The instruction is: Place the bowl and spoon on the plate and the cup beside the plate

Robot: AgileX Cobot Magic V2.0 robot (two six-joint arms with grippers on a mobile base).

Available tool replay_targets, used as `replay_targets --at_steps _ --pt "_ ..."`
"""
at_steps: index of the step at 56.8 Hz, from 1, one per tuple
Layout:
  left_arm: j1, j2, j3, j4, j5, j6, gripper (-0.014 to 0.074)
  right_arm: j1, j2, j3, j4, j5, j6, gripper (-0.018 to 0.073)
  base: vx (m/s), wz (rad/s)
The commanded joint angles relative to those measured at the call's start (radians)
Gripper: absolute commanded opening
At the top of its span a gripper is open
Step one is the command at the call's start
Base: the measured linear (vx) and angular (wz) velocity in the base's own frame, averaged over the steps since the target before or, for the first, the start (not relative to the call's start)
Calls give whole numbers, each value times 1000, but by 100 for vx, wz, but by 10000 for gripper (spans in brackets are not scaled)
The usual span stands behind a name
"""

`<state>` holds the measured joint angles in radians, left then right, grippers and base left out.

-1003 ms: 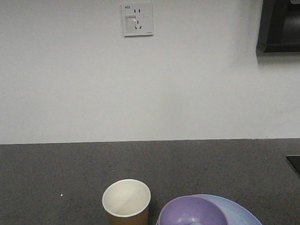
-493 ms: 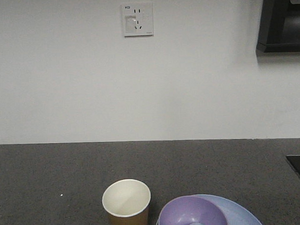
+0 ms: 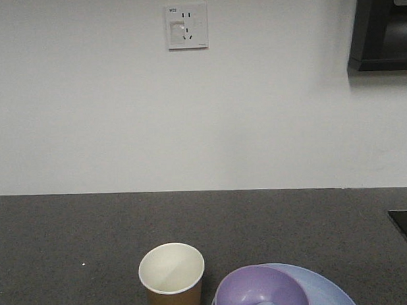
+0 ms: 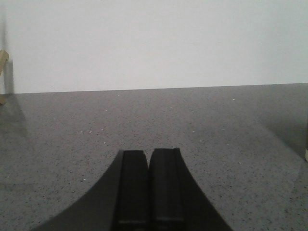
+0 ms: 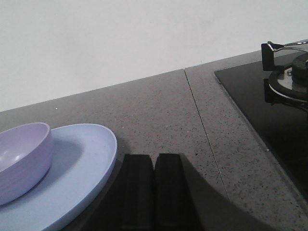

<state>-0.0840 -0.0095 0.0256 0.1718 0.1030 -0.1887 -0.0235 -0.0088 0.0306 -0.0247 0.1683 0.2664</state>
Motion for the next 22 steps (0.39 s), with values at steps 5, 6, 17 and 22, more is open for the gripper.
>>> replay_targets --at_steps 5,6,17,22 --pt "0 -8 -24 -6 -84 0 -3 -8 -8 4 -12 -76 0 -8 0 0" --pt "0 -8 -24 -6 -84 0 -3 -8 -8 4 -12 -76 0 -8 0 0" --pt "0 -8 -24 -6 -84 0 -3 -8 -8 4 -12 -76 0 -8 0 0" --pt "0 -8 -24 -6 -84 0 -3 -8 -8 4 -12 -76 0 -8 0 0"
